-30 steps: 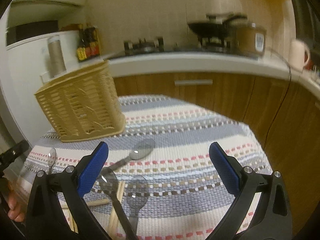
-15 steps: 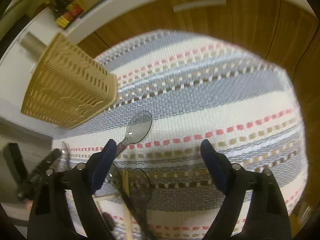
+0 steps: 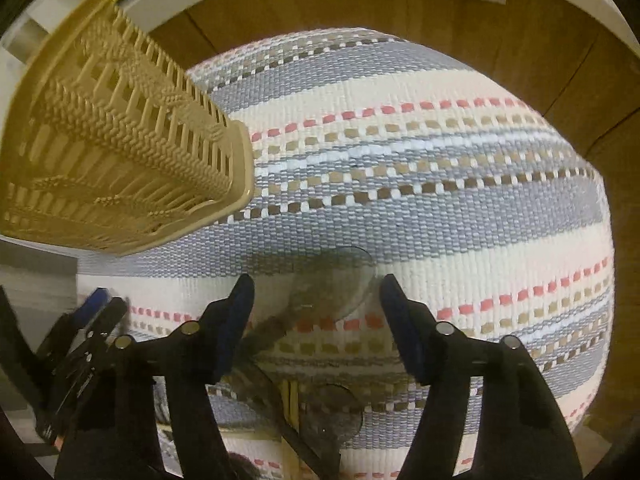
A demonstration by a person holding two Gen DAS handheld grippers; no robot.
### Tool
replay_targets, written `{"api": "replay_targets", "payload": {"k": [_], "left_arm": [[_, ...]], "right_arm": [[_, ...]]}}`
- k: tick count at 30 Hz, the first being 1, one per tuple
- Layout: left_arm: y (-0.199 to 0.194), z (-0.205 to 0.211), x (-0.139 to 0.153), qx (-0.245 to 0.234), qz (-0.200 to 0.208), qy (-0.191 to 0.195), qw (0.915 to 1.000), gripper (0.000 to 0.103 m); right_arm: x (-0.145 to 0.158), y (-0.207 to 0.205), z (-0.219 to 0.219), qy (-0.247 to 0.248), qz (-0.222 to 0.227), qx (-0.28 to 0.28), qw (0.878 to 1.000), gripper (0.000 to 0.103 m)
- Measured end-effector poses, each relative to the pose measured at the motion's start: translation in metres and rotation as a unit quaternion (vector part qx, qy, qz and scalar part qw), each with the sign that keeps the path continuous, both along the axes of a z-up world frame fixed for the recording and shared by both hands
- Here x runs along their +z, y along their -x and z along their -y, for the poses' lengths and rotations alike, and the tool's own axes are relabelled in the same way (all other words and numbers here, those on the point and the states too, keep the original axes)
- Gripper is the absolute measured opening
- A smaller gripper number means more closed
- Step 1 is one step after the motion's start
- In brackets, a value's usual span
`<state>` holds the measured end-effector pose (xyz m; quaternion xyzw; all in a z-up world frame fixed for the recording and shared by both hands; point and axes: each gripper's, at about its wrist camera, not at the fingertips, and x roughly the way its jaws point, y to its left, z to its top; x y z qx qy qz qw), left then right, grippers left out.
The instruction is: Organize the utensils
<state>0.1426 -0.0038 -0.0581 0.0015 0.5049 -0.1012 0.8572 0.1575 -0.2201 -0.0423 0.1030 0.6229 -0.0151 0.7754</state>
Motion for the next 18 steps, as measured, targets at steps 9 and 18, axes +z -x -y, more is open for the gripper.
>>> {"api": "replay_targets", "payload": {"k": [9,18], "left_arm": [[0.004,0.021,-0.001,-0.022,0.013,-0.054,0.9982,0.038],[0.010,0.014,0.013,-0.017,0.036,0.008,0.9992,0.029]], "right_arm": [[0.008,-0.002,-0.038,0.092,0.017,0.040,0.995,0.030],[0.035,0.034,-0.049,0.064,0.075,0.063,0.993,0.007]]}}
